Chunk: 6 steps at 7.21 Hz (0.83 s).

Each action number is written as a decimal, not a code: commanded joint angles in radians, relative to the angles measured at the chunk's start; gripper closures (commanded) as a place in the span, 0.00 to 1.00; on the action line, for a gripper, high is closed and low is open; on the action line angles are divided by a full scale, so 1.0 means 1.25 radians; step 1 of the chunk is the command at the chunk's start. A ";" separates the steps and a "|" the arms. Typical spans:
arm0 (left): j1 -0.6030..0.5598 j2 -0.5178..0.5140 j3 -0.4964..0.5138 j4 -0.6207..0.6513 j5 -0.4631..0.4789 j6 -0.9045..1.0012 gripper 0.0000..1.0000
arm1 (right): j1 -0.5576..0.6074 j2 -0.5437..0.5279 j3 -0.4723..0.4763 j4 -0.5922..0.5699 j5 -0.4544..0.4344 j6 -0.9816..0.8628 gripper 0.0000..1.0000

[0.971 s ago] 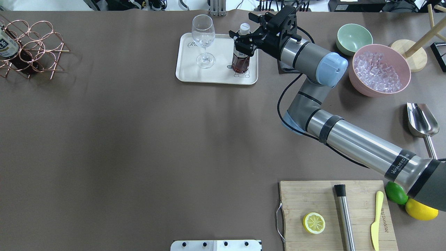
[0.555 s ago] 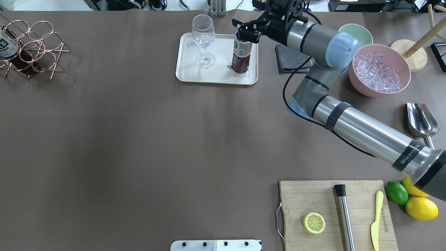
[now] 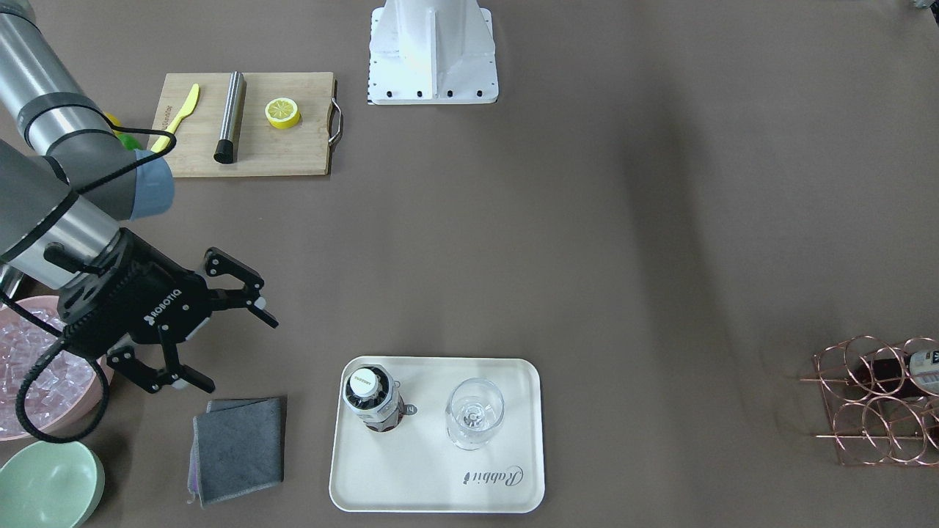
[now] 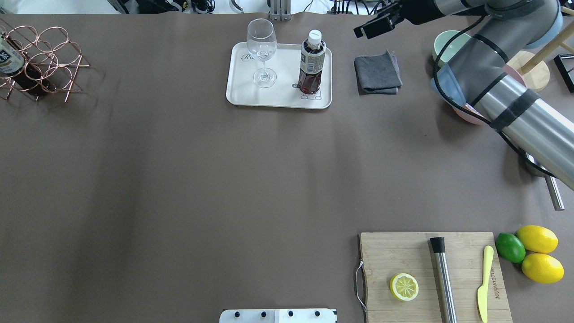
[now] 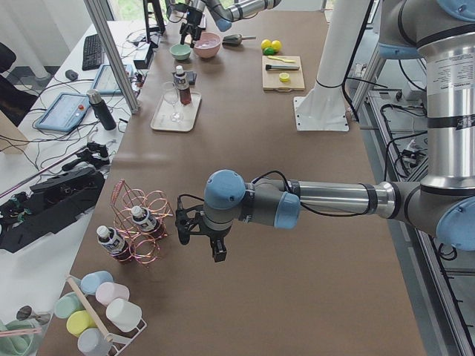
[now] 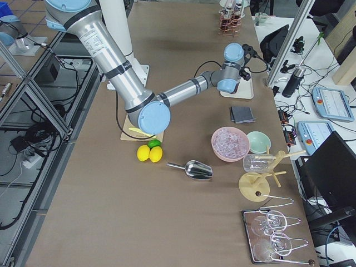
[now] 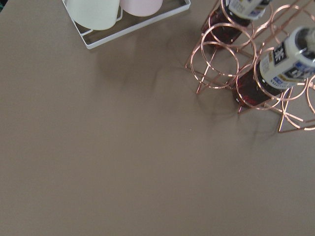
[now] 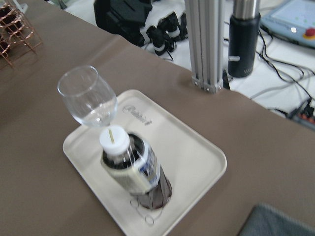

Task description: Take tea from basket to plate

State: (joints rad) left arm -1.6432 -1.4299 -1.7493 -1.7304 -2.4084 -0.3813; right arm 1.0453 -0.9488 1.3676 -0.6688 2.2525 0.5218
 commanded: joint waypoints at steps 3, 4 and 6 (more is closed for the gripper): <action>0.009 -0.079 -0.011 0.326 0.029 0.236 0.04 | 0.004 -0.401 0.474 -0.378 0.072 0.289 0.00; 0.012 -0.080 -0.011 0.326 0.091 0.279 0.04 | 0.017 -0.458 0.478 -0.378 0.095 0.360 0.00; 0.054 -0.080 -0.014 0.323 0.148 0.281 0.02 | 0.045 -0.571 0.460 -0.380 0.114 0.361 0.00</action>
State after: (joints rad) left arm -1.6207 -1.5300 -1.7676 -1.3292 -2.2744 -0.0435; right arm 1.0677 -1.5432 1.9545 -1.1390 2.3680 0.9558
